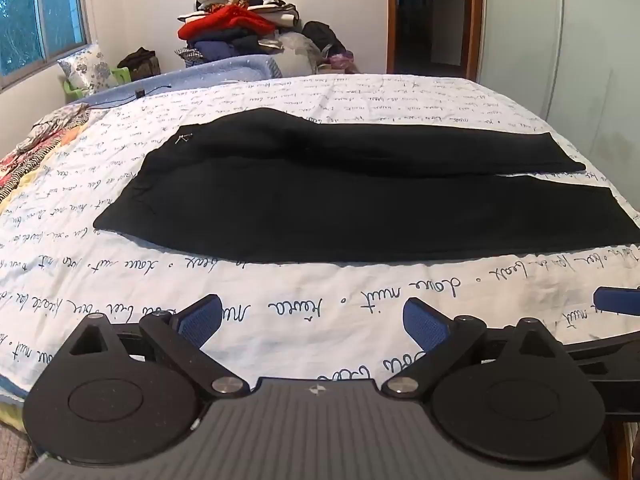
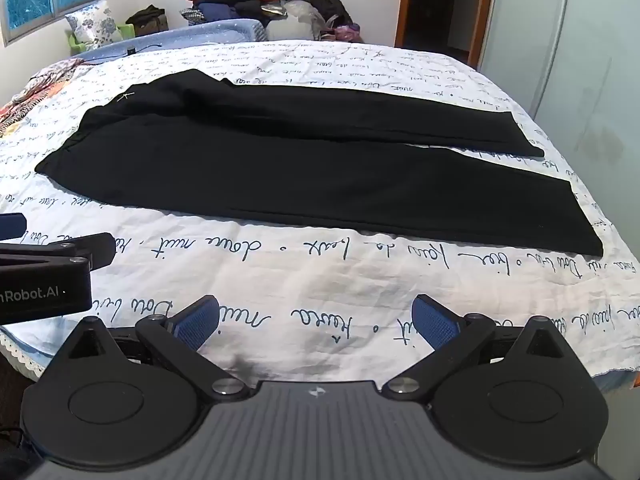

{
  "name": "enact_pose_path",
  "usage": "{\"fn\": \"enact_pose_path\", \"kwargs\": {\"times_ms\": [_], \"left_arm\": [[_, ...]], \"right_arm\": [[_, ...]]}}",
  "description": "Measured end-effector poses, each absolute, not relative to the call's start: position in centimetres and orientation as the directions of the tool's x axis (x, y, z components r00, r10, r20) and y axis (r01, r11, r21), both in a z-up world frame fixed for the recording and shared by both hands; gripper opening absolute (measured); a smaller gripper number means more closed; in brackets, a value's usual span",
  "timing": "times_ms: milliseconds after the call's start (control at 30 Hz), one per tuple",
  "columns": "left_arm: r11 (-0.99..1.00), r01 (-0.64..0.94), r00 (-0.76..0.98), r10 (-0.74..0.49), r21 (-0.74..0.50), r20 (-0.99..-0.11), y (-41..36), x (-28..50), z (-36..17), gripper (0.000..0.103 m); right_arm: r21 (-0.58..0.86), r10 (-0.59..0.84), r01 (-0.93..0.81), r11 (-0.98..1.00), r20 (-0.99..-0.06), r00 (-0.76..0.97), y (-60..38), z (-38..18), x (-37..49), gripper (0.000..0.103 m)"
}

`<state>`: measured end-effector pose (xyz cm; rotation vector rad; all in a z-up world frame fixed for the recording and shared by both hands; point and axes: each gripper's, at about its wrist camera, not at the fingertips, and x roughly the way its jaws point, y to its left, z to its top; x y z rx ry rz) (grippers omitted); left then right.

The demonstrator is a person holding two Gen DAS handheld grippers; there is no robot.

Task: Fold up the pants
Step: 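Move both grippers toward the waistband of the black trousers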

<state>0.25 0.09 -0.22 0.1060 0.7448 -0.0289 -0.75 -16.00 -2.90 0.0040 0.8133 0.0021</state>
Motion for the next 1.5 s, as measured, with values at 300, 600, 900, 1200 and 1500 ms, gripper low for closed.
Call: {"fn": "enact_pose_path", "kwargs": {"times_ms": [300, 600, 900, 1200, 1500], "left_arm": [[0.995, 0.099, 0.702, -0.072, -0.004, -0.709, 0.8, 1.0, -0.6, 0.096], [0.999, 0.046, 0.675, -0.04, -0.013, -0.737, 1.6, 2.5, -1.8, 0.096], [0.999, -0.002, 0.667, -0.028, -0.039, -0.744, 2.9, 3.8, -1.2, 0.097], [0.997, 0.035, 0.64, 0.028, 0.065, -0.768, 1.6, 5.4, -1.5, 0.101], [0.997, 0.036, 0.623, 0.026, 0.062, -0.782, 1.6, 8.4, -1.9, 0.101]], "right_arm": [[0.004, 0.005, -0.002, 1.0, -0.734, 0.68, -15.9, -3.2, -0.4, 0.103], [0.001, 0.004, -0.005, 1.0, -0.755, 0.655, -16.1, -3.9, 0.9, 0.103], [0.009, 0.003, 0.006, 1.0, -0.765, 0.645, -16.6, -3.9, 2.2, 0.103], [-0.009, 0.003, -0.014, 1.0, -0.769, 0.639, -16.7, -4.2, 4.3, 0.103], [-0.044, 0.003, -0.058, 0.997, -0.775, 0.631, -16.3, -4.7, 7.3, 0.103]]}}
